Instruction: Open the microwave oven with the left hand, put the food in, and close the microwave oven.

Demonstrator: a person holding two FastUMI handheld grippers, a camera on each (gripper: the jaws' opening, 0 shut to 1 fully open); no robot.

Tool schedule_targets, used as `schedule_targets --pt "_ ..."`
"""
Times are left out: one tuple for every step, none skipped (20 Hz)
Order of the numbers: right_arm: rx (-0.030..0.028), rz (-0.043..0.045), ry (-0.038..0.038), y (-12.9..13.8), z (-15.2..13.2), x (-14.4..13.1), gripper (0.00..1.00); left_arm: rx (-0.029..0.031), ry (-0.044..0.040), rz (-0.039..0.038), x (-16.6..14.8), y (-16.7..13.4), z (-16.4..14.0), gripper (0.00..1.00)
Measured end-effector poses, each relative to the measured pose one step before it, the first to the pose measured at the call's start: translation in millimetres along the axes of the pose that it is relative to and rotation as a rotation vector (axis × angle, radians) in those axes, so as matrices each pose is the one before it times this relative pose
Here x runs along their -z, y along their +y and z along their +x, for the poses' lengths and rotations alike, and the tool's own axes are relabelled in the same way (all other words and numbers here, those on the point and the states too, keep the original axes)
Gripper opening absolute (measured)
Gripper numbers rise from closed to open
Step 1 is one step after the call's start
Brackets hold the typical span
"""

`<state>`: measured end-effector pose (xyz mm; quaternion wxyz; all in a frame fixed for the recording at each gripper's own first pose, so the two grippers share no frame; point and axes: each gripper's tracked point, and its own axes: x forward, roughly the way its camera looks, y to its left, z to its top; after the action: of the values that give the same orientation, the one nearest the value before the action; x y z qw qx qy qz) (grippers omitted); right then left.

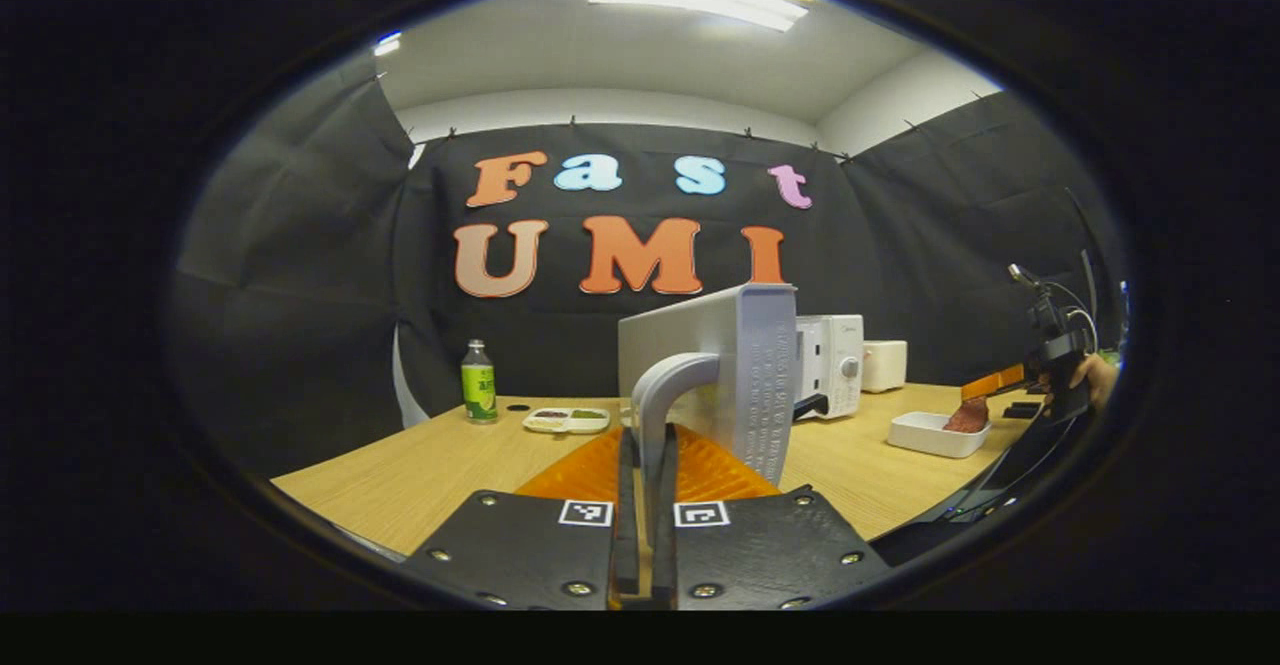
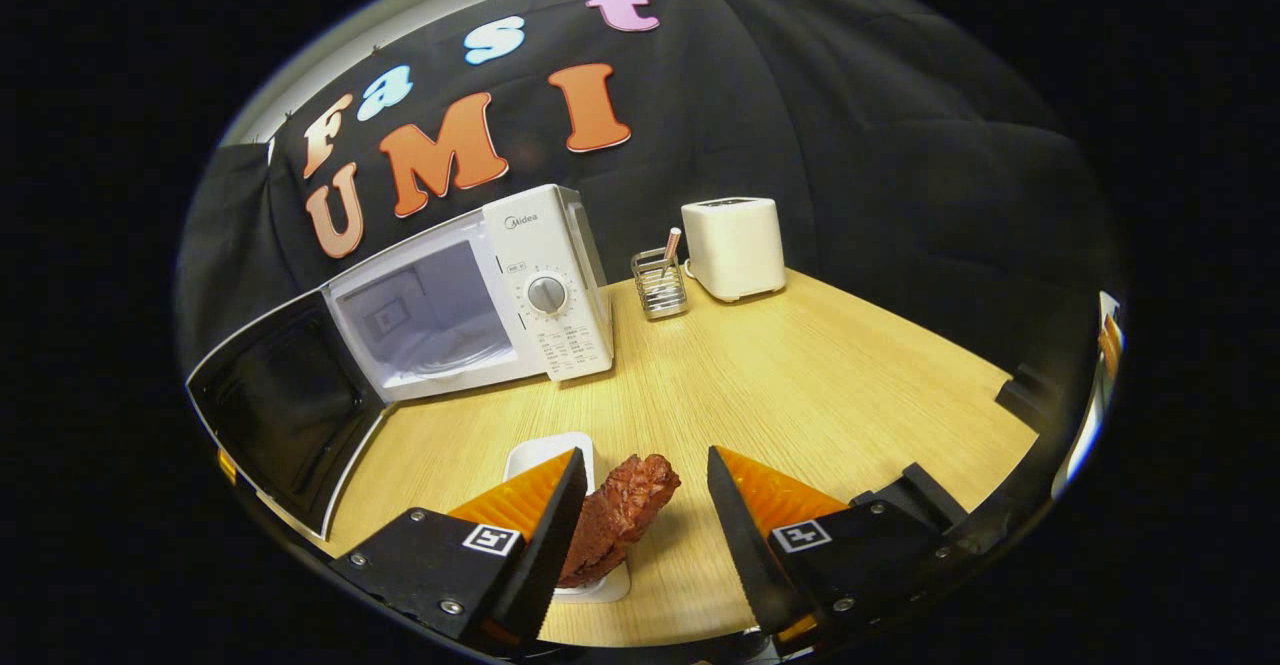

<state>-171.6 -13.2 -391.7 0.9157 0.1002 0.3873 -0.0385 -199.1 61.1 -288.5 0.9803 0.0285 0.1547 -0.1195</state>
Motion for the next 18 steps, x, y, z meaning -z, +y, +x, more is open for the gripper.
schedule_targets --pt "-0.01063 0.02397 0.00718 2.84 -0.54 1.92 0.75 -0.00780 0.00134 0.00724 0.98 6.22 0.10 0.05" --pt "-0.00626 0.01910 0.01018 0.28 1.51 2.06 0.69 -0.00176 0.00008 0.00134 0.07 5.31 -1.52 0.07" --pt "-0.00117 0.01738 0.00733 -0.55 0.73 1.75 0.66 0.00399 0.00067 -0.00380 -0.03 2.90 -0.23 0.05" --pt "0.00354 0.01595 0.00535 -0.33 1.08 0.43 0.60 0.00399 0.00040 -0.00462 -0.10 2.16 -0.20 0.07" --pt "-0.00401 0.01934 0.00719 -0.19 0.29 0.85 0.57 0.00463 0.00172 0.00575 -0.11 1.19 0.52 0.07" --pt "-0.01195 0.03040 0.00543 2.06 -0.35 0.31 0.50 -0.00007 0.00181 0.00318 1.38 1.20 -0.92 0.10" --pt "-0.00793 0.03082 0.00775 -0.03 1.10 -0.05 0.46 0.00023 -0.00093 0.00067 -1.12 0.73 0.87 0.10" --pt "-0.01122 0.03473 0.01350 0.84 -0.36 1.01 0.42 -0.00101 -0.00108 -0.00136 -0.80 0.83 0.43 0.08" --pt "-0.01442 0.04044 0.00230 -0.49 0.13 -1.38 0.40 -0.01056 -0.00294 0.00068 -1.44 2.42 -1.48 0.06" --pt "-0.01397 0.04028 -0.00206 2.26 -0.09 -2.43 0.33 -0.00486 0.00059 -0.00221 -0.63 2.63 -1.35 0.09" --pt "-0.00792 0.02794 0.00095 1.74 -0.10 -1.70 0.24 0.00048 0.00099 -0.00835 -0.50 -1.35 -1.30 0.23" --pt "-0.01672 0.01009 0.00218 3.98 0.17 -0.48 0.22 -0.01691 0.00078 -0.00624 0.58 5.30 -5.23 0.30" --pt "-0.01640 -0.00287 0.00202 5.23 -2.90 -0.85 0.19 -0.01219 0.00851 -0.00563 3.26 4.43 -2.85 0.34" --pt "-0.00911 -0.01166 -0.00525 6.30 -0.72 -3.25 0.17 -0.00734 0.00800 -0.00497 2.55 2.93 -4.49 0.39" --pt "0.00197 -0.02500 -0.00545 3.84 -1.48 -3.00 0.16 -0.01086 0.00555 0.00065 0.69 3.88 -2.03 0.45" --pt "0.00460 -0.03619 -0.00360 4.23 -0.89 -2.52 0.14 -0.00891 0.00340 0.00333 -0.81 4.24 -3.10 0.49" --pt "-0.00105 -0.03449 -0.00906 5.40 -3.08 -3.94 0.13 -0.01636 0.00420 0.01073 -0.12 5.25 -3.62 0.51" --pt "-0.00687 -0.03137 -0.01121 7.60 -2.50 -5.58 0.14 -0.01416 0.00501 0.01421 0.11 4.73 -3.72 0.58"
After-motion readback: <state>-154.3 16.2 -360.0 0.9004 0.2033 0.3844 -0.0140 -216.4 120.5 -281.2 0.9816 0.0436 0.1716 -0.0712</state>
